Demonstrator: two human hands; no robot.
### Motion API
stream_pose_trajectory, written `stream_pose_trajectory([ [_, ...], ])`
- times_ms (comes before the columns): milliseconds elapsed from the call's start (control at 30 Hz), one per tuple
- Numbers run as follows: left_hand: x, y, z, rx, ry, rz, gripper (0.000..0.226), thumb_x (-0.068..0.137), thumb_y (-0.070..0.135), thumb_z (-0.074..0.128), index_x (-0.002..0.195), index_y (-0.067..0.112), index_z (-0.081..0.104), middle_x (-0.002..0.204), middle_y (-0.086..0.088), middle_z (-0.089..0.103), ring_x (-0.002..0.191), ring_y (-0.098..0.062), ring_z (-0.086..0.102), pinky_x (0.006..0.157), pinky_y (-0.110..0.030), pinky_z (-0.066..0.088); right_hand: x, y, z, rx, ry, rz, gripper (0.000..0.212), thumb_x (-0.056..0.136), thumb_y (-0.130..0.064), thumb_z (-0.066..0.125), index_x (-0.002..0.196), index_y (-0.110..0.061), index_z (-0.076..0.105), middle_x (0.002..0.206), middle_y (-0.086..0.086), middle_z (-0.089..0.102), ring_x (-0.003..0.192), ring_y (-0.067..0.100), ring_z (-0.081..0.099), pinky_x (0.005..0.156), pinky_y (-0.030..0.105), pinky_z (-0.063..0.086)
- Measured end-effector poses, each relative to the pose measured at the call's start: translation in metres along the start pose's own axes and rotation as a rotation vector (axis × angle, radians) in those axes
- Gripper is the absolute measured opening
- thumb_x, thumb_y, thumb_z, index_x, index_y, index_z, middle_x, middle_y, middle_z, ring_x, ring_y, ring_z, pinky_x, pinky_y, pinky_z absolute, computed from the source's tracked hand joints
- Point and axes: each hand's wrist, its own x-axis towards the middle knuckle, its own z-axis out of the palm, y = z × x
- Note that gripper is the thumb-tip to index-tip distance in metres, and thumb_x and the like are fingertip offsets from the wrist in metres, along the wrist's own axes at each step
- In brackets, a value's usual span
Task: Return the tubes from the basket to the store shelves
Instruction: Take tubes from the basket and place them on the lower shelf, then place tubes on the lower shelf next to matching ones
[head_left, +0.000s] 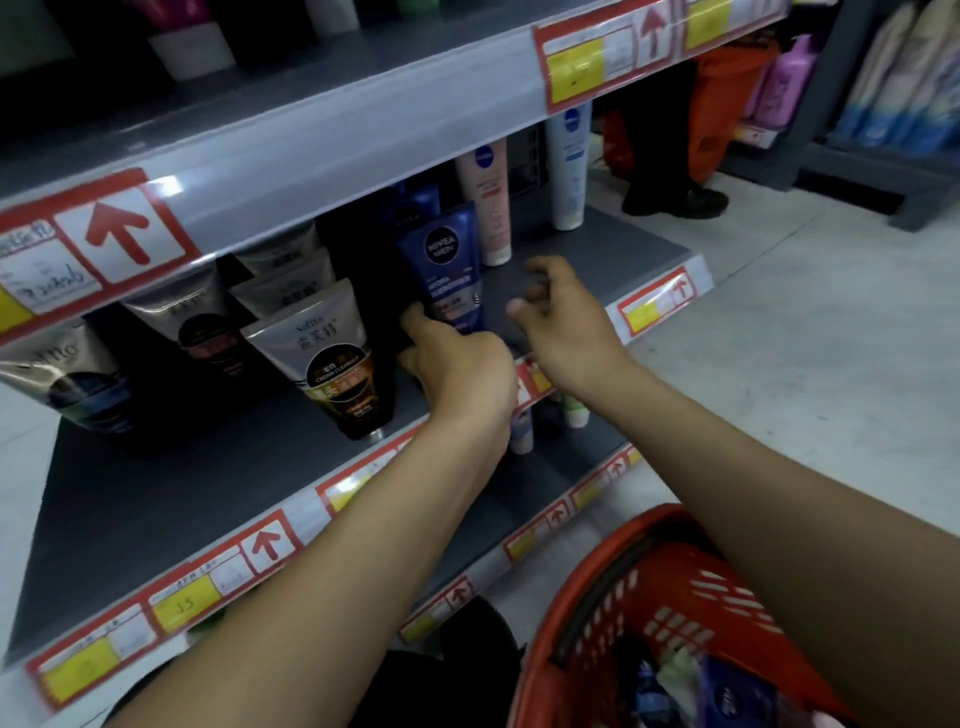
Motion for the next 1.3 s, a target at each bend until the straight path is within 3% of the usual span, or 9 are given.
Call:
stream_pose_trajectory([
  [100,-0.036,-0.004,0.004,0.132,-0.072,0.087,0.063,0.091,-0.003,0.039,0.147,0.025,0.031,0.146,-0.009,0.03,0.125,-0.026,0.043,0.097,-0.03,0.036,-0.043,0.004,-0.035,-0.114,0.077,0.027,0.04,0.097,-0.022,0.052,0.136,-0.015,0.044,0.114,0.006,0.057,0.101,0.019,0.056,0.075,0.019,0.033],
  [167,-0.059,-0.009,0.01,0.207,-0.161,0.132,0.062,0.085,0.001,0.042,0.141,0.027,0.037,0.142,-0.009,0.033,0.124,-0.03,0.044,0.105,-0.041,0.042,-0.076,0.005,-0.064,-0.186,0.118,0.051,0.036,0.097,-0.022,0.052,0.131,-0.013,0.048,0.112,0.008,0.061,0.093,0.021,0.057,0.069,0.02,0.034],
  [267,-0.096,-0.021,0.026,0.299,-0.303,0.149,0.058,0.069,0.018,0.036,0.124,0.035,0.044,0.13,-0.01,0.048,0.111,-0.038,0.057,0.096,-0.056,0.05,-0.13,0.011,-0.105,-0.293,0.194,0.095,0.031,0.094,-0.017,0.053,0.124,-0.009,0.054,0.116,0.013,0.063,0.106,0.03,0.058,0.085,0.028,0.039],
  [467,-0.175,-0.091,0.048,0.56,-0.685,0.36,0.034,0.088,0.012,0.051,0.119,0.025,0.05,0.119,-0.012,0.054,0.106,-0.032,0.056,0.081,-0.036,0.046,-0.247,0.056,-0.165,-0.401,0.265,0.295,0.033,0.09,-0.021,0.058,0.122,-0.015,0.053,0.117,0.009,0.06,0.102,0.024,0.06,0.082,0.026,0.039],
  [567,-0.194,-0.14,0.049,0.768,-0.901,0.405,0.027,0.081,0.013,0.06,0.104,0.026,0.057,0.11,-0.007,0.06,0.101,-0.027,0.061,0.088,-0.035,0.052,-0.305,0.085,-0.184,-0.433,0.262,0.388,0.036,0.089,-0.02,0.06,0.124,-0.014,0.052,0.116,0.009,0.06,0.103,0.024,0.059,0.084,0.027,0.04],
  [800,-0.193,-0.213,0.045,1.137,-1.161,0.156,0.013,0.085,0.005,0.063,0.073,0.008,0.062,0.082,-0.015,0.058,0.074,-0.022,0.052,0.058,-0.026,0.037,-0.396,0.163,-0.187,-0.307,0.229,0.862,0.039,0.089,-0.017,0.059,0.127,-0.009,0.051,0.119,0.016,0.062,0.107,0.033,0.06,0.081,0.029,0.045],
  [900,-0.186,-0.232,0.042,1.299,-1.166,0.224,0.004,0.087,0.01,0.063,0.087,0.009,0.066,0.092,-0.01,0.064,0.079,-0.019,0.057,0.065,-0.025,0.042,-0.394,0.181,-0.173,-0.361,0.167,0.822,0.04,0.089,-0.016,0.056,0.128,-0.012,0.05,0.12,0.015,0.063,0.107,0.033,0.06,0.087,0.035,0.048],
  [1100,-0.174,-0.277,0.042,1.501,-1.296,0.638,0.049,0.088,0.015,0.064,0.136,0.016,0.052,0.134,-0.011,0.052,0.122,-0.028,0.052,0.095,-0.036,0.048,-0.393,0.213,-0.154,-0.39,-0.022,0.819,0.04,0.092,-0.009,0.055,0.131,-0.012,0.05,0.125,0.016,0.06,0.11,0.03,0.059,0.085,0.031,0.049],
  [1300,-0.179,-0.319,0.055,1.577,-1.454,1.017,0.062,0.087,0.015,0.063,0.144,0.02,0.041,0.139,-0.009,0.05,0.124,-0.031,0.051,0.098,-0.042,0.049,-0.379,0.223,-0.135,-0.443,-0.05,0.721,0.043,0.087,-0.005,0.056,0.13,-0.01,0.049,0.124,0.015,0.057,0.111,0.03,0.055,0.082,0.03,0.046],
])
